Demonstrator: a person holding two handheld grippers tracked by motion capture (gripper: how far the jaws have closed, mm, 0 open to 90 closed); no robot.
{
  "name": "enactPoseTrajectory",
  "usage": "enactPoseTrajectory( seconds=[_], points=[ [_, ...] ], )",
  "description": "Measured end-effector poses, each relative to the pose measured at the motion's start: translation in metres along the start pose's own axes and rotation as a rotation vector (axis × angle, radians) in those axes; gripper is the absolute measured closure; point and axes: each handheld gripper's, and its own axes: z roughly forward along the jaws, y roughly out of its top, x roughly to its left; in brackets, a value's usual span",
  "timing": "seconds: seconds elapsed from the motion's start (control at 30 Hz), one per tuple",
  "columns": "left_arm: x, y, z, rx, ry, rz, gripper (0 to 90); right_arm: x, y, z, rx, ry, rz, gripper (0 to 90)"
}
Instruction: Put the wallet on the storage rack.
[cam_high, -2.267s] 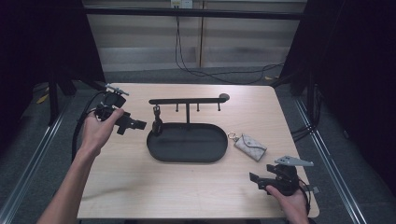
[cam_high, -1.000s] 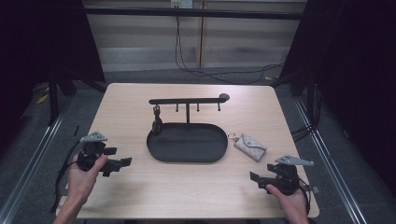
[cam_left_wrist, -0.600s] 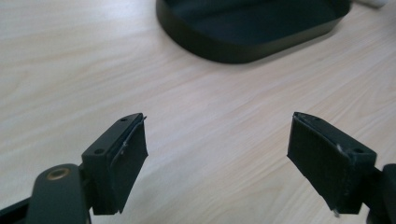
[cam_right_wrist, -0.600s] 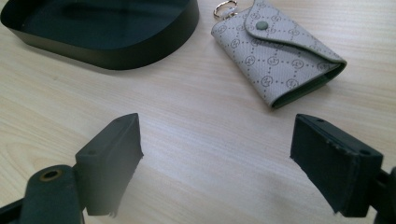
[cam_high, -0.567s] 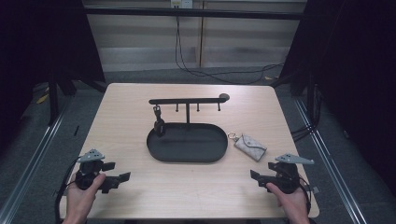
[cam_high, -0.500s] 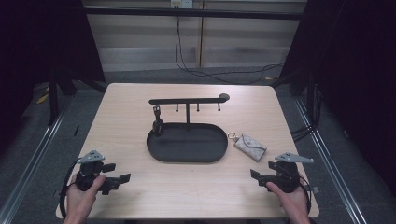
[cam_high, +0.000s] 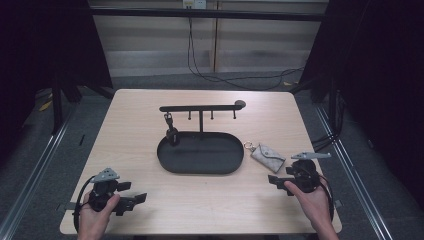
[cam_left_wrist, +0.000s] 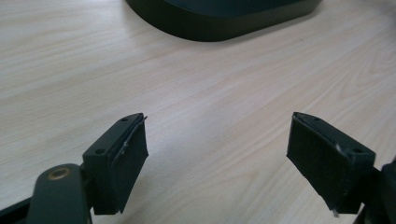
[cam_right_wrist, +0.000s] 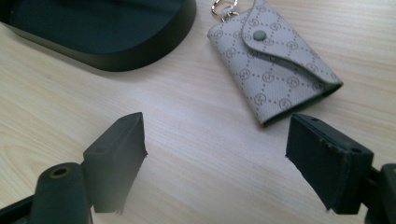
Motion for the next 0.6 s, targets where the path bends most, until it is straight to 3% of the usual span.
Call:
enactPoseTrajectory(
  seconds=[0.27, 0.6],
  points=[
    [-0.002, 0.001, 0.0, -0.019, -0.016, 0.004, 19.9, 0.0, 0.02, 0.011, 0.035, 0.027, -0.01, 21.9],
    [-0.002, 0.001, -0.003, -0.03, -0.038, 0.011, 19.9, 0.0, 0.043, 0.026, 0.109, 0.023, -0.029, 23.2]
  ],
)
